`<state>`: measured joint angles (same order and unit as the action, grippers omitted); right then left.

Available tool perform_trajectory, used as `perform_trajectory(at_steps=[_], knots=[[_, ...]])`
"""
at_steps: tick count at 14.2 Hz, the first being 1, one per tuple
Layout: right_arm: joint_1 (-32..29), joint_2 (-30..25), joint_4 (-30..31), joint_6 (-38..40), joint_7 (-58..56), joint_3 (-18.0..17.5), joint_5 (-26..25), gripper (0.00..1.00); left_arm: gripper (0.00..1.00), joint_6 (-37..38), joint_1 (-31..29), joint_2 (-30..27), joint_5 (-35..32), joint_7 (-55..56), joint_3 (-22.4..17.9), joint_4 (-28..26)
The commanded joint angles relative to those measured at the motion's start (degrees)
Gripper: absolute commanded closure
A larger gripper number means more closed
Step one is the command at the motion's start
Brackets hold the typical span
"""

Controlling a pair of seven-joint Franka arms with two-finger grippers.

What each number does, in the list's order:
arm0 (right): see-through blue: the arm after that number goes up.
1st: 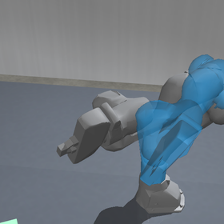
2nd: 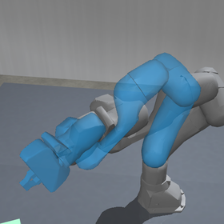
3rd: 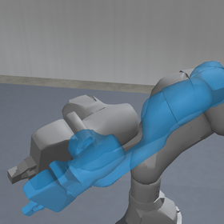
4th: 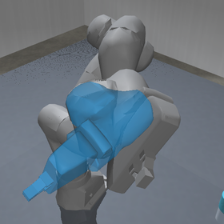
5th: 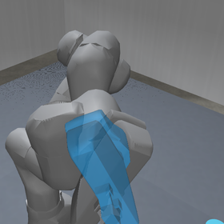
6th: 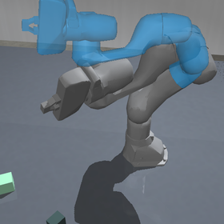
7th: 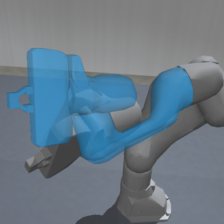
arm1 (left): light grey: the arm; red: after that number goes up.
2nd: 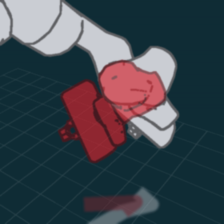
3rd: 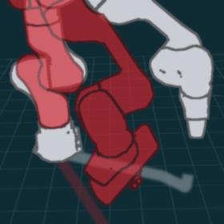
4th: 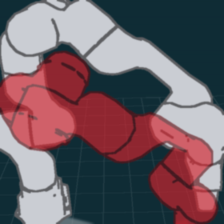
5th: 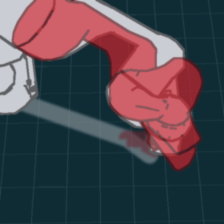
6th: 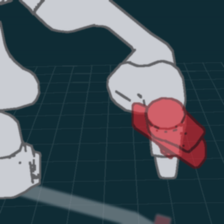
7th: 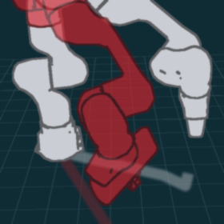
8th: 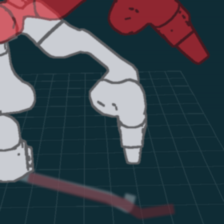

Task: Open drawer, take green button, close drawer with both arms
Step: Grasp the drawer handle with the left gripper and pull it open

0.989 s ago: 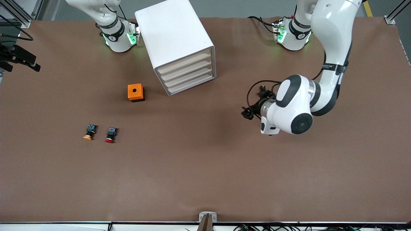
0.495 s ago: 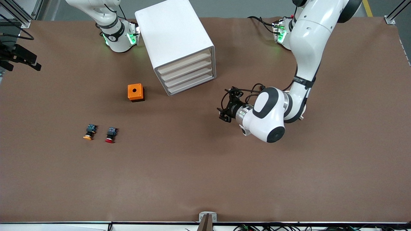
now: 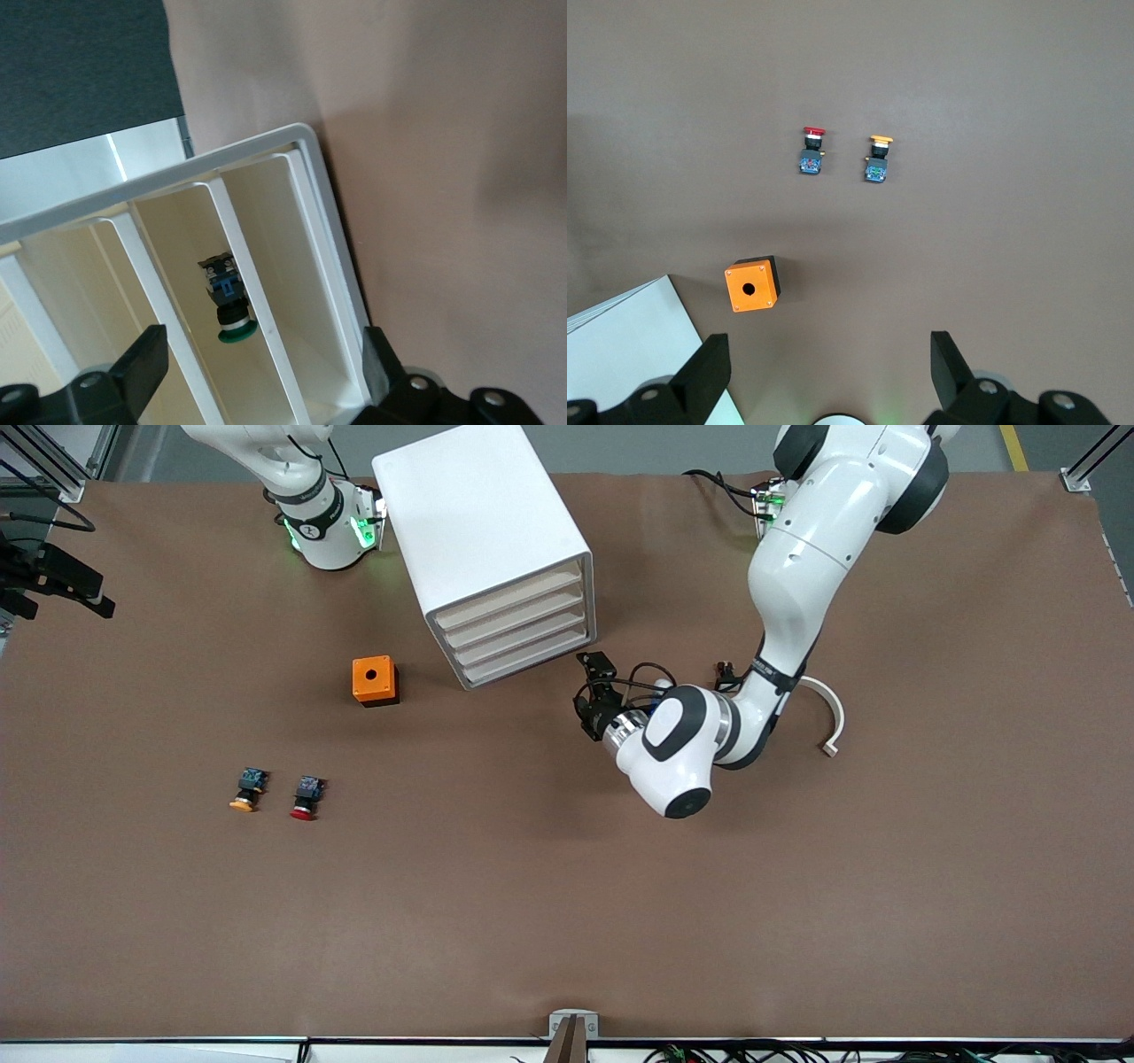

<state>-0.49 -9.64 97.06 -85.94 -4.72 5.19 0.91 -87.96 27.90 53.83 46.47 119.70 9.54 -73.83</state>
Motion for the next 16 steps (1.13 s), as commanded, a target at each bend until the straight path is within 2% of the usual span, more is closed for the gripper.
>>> perform_trajectory(at_steps=[1, 3, 5, 16], knots=[[0.13, -1.52, 1.2, 0.07, 1.03, 0.0, 0.06, 0.0, 0.27, 2.97, 1.19, 1.88, 2.74, 2.2, -0.05, 1.58], [0.13, -1.52, 1.12, -0.19, 1.03, -0.09, 0.06, 0.0, 0.38, 3.94, 1.19, 3.12, 3.27, 4.48, -0.05, 1.5], [0.22, -1.52, 1.12, -0.11, 1.03, -0.09, 0.06, 0.0, 0.42, 5.07, 2.07, 4.52, 3.28, 4.84, -0.05, 1.23], [0.13, -1.35, 1.12, 0.16, 0.94, 0.0, -0.65, 0.0, 0.43, 7.81, 6.29, 6.46, 3.36, 4.22, -0.05, -1.4]])
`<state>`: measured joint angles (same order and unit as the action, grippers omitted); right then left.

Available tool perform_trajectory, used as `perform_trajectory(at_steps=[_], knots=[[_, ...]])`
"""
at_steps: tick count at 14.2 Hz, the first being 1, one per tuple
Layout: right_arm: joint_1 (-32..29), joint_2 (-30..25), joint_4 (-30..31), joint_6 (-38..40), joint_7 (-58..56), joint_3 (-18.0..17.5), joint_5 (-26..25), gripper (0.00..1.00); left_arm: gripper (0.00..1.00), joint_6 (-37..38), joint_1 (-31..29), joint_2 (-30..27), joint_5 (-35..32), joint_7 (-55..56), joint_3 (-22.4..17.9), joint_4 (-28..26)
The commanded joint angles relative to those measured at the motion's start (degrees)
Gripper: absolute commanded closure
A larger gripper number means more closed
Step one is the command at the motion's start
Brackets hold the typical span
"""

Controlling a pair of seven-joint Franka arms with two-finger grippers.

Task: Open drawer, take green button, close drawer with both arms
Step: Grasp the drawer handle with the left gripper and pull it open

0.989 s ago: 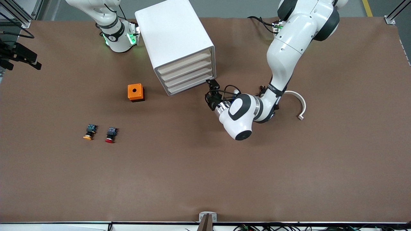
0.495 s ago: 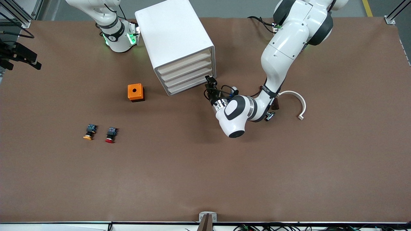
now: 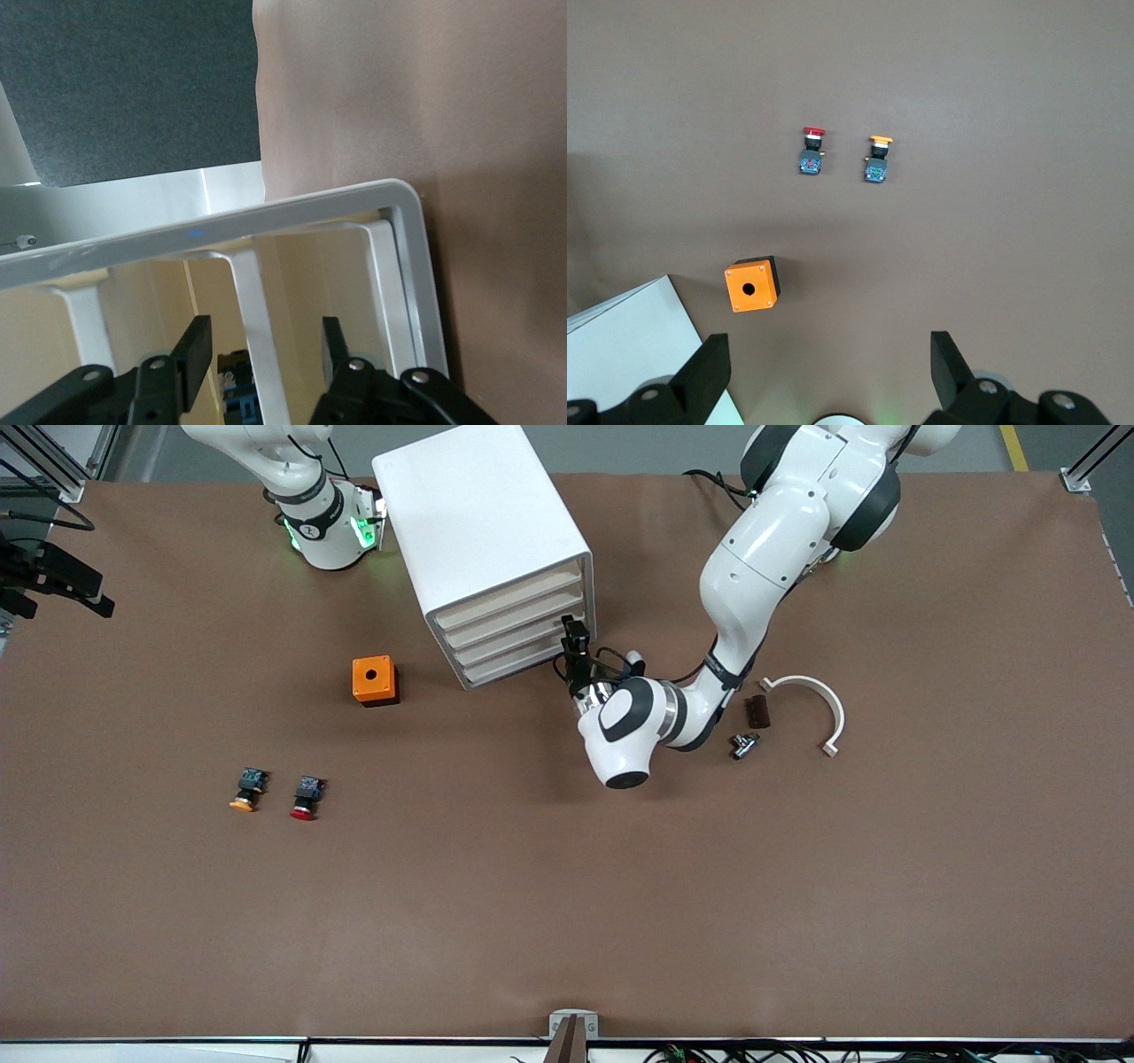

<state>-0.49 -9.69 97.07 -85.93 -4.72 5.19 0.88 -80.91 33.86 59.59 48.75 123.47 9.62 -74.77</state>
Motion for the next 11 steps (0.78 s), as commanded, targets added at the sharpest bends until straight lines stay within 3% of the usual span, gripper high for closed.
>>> perform_trajectory(at_steps=[1, 6, 11], knots=[[0.13, -1.29, 1.1, 0.15, 0.94, 0.0, -0.62, 0.0, 0.46, 0.75, 0.59, 0.87, 1.08, 0.46, -0.04, -0.55], [0.05, -1.21, 1.1, 0.24, 0.94, 0.0, -0.79, 0.0, 0.67, 0.84, 2.7, 0.96, 1.17, 0.46, 0.13, -0.55], [0.05, -1.21, 1.1, 0.07, 0.94, 0.0, -1.58, 0.0, 0.8, 0.84, 2.52, 0.87, 1.08, 0.99, 0.4, -0.55]])
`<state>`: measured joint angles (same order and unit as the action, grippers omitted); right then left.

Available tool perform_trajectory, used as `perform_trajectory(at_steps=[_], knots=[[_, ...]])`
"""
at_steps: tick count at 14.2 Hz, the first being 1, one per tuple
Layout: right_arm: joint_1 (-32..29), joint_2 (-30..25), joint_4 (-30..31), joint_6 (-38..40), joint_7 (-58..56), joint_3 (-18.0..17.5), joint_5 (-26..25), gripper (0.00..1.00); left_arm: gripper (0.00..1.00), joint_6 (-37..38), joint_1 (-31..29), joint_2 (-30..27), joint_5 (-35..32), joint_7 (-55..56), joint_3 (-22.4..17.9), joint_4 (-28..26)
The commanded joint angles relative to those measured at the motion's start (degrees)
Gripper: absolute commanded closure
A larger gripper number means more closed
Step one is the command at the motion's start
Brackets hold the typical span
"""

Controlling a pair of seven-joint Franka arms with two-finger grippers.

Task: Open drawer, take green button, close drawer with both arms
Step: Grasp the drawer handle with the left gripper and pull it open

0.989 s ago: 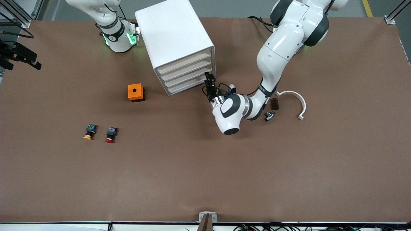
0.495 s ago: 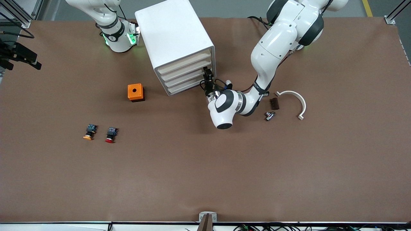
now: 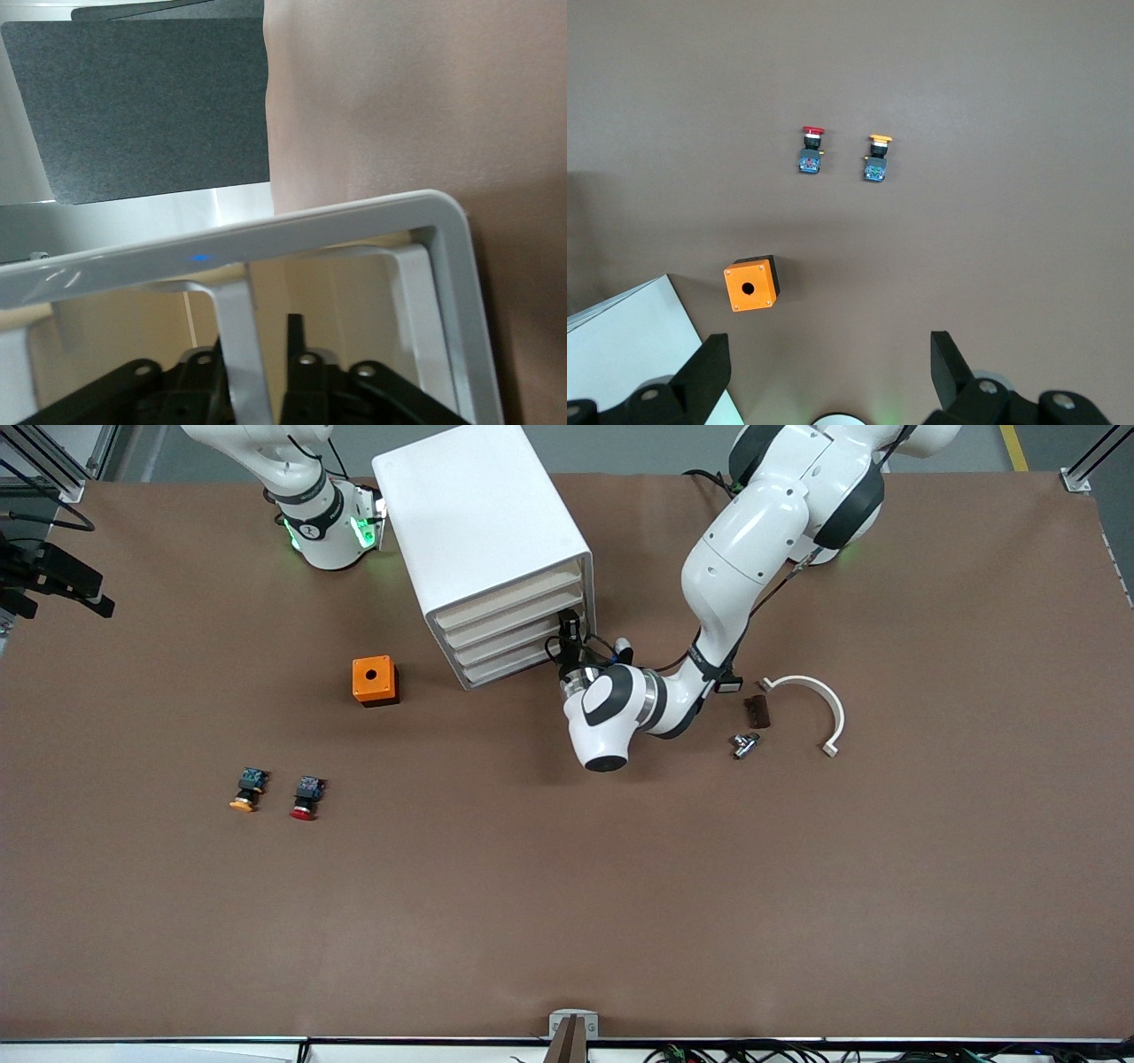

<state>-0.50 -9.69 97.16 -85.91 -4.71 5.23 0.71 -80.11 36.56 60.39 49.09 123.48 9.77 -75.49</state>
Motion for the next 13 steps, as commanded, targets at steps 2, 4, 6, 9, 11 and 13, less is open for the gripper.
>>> perform_trajectory(at_steps=[2, 4, 6, 9, 11, 13], knots=[[0.24, -1.21, 1.01, -0.05, 1.02, -0.13, -2.91, 0.0, 0.85, 0.04, -0.52, 0.07, 0.65, 0.97, 0.17, 0.25], [0.24, -1.21, 1.01, 0.13, 1.02, -0.13, -2.82, 0.0, 0.86, 0.04, -1.57, -0.19, 0.74, 0.62, 0.17, 0.25], [0.06, -1.21, 1.01, 0.13, 1.28, -0.13, -2.47, 0.0, 0.87, 0.04, -3.51, -0.45, 0.74, 0.44, 0.17, 0.43], [0.15, -1.38, 1.1, 0.21, 4.87, -0.04, -1.16, 0.0, 0.87, 0.04, -6.84, -0.54, 2.31, 0.88, 0.25, 0.78], [0.24, -1.38, 1.19, 0.21, 5.85, -0.13, -1.15, 0.0, 0.87, 0.04, -9.66, -0.54, 4.34, 0.88, 0.25, 0.87], [0.15, -1.29, 1.19, 0.13, 4.8, -0.04, -1.15, 0.0, 0.84, -0.04, -11.85, -0.54, 4.96, 0.79, 0.25, 0.95]])
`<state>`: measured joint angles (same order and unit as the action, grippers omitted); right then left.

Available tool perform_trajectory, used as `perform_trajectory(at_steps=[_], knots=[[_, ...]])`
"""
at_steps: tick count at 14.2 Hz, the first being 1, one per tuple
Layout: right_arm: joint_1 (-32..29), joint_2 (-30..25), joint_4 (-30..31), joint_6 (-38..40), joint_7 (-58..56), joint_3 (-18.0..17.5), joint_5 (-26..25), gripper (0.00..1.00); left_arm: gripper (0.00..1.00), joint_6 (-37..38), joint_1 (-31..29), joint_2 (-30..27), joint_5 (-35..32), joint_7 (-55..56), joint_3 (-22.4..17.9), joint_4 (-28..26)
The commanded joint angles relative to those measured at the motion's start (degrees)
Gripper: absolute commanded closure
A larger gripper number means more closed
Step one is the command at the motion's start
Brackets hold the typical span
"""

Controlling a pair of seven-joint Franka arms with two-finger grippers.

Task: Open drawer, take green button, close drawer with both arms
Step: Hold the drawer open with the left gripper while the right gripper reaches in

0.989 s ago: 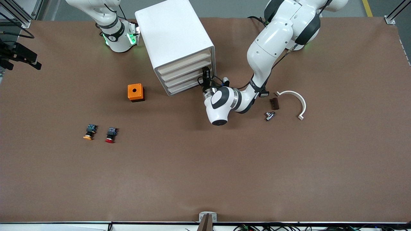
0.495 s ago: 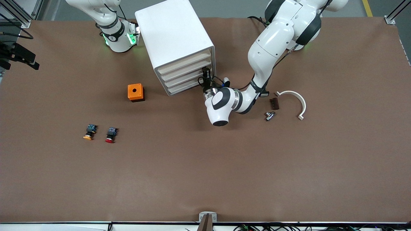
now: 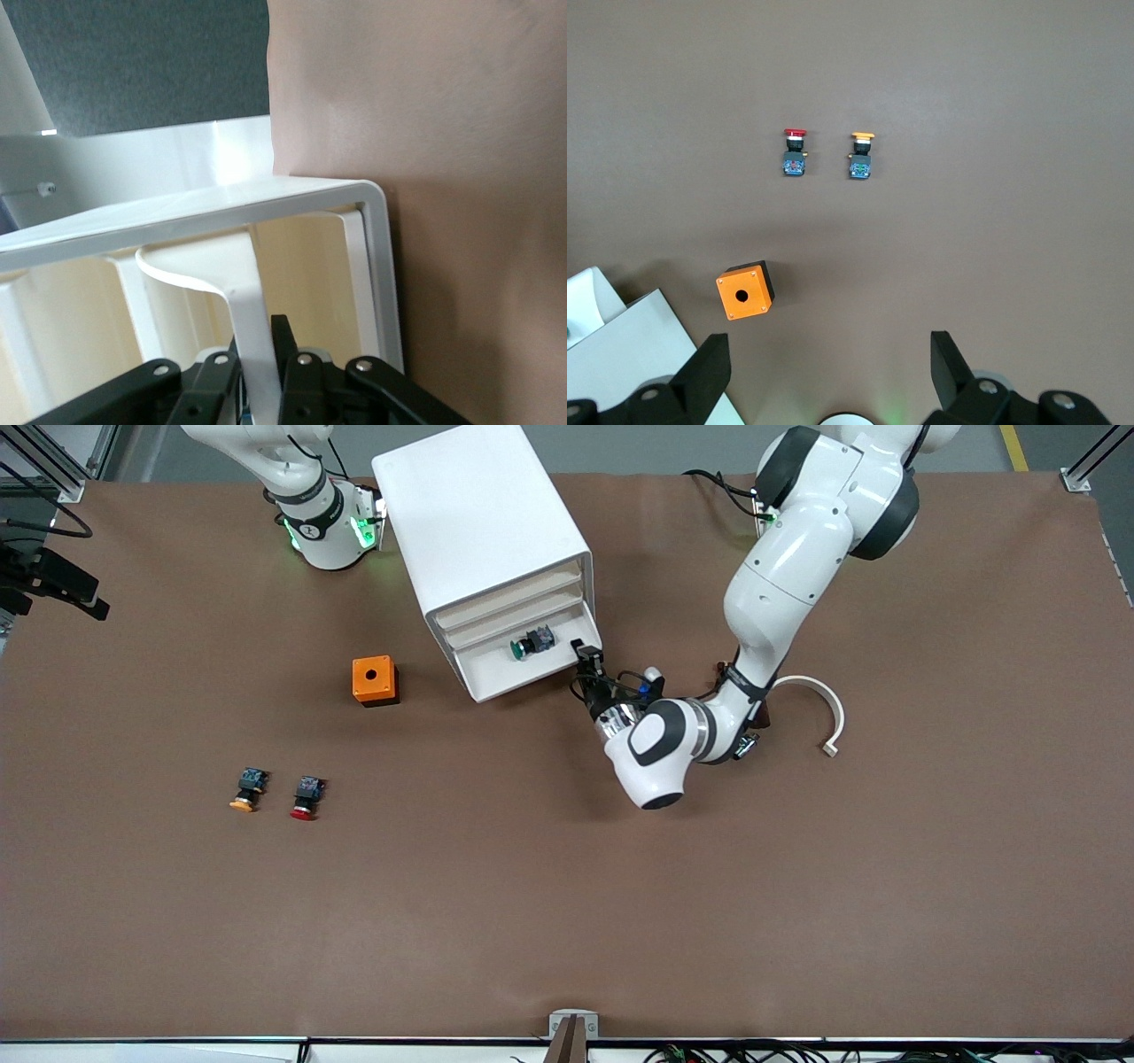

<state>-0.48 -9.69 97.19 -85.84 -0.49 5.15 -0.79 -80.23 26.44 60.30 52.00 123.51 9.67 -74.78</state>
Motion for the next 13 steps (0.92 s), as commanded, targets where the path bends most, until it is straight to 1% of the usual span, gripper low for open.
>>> perform_trajectory(at_steps=[1, 4, 6, 7, 8, 9, 10, 11, 12, 13], knots=[[0.13, -1.3, 1.16, -0.12, 0.58, 0.04, 0.35, 0.0, 0.84, 0.07, -3.23, -0.45, 3.1, 0.77, 0.35, 0.33], [0.22, -1.12, 0.55, -0.12, 0.67, -0.05, 1.92, 0.0, 0.82, 0.07, -5.43, -0.36, 3.81, 0.77, 0.35, 0.33], [0.22, -0.42, -2.25, 0.06, 0.67, -0.05, 1.93, 0.0, 0.8, -0.1, -6.23, -0.19, 4.34, 0.77, 0.26, 0.33], [0.13, 0.89, -3.4, 0.58, 0.84, -0.05, 2.01, 0.0, 0.79, -0.19, -6.32, -0.1, 4.34, 0.77, 0.26, 0.33], [0.22, 2.38, -3.24, 1.19, 1.02, 0.04, 1.93, 0.0, 0.73, -0.19, -6.32, -0.1, 4.34, 0.6, 0.17, 0.33], [0.4, 4.4, -3.85, 1.29, 0.59, 0.04, 1.67, 0.0, 0.6, -0.28, -6.32, -0.01, 4.34, 0.33, 0.17, 0.33], [0.83, 5.9, -3.76, 0.94, 0.67, 0.04, 1.32, 0.0, 0.31, -0.54, -6.23, -0.01, 4.25, 0.24, 0.17, 0.33], [0.92, 8.17, -3.85, 0.33, 0.58, 0.04, 1.05, 0.0, 0.0, -0.8, -6.23, -0.01, 4.25, 0.33, 0.26, 0.42], [0.66, 10.37, -3.85, -1.07, 0.67, 0.04, 1.31, 0.0, 0.0, -1.07, -6.32, -0.01, 4.25, 0.16, 0.17, 0.94], [0.57, 14.22, -4.03, -2.22, 0.58, 0.12, 1.05, 0.0, 0.0, -1.15, -6.32, -0.01, 4.25, -0.02, 0.17, 1.04]])
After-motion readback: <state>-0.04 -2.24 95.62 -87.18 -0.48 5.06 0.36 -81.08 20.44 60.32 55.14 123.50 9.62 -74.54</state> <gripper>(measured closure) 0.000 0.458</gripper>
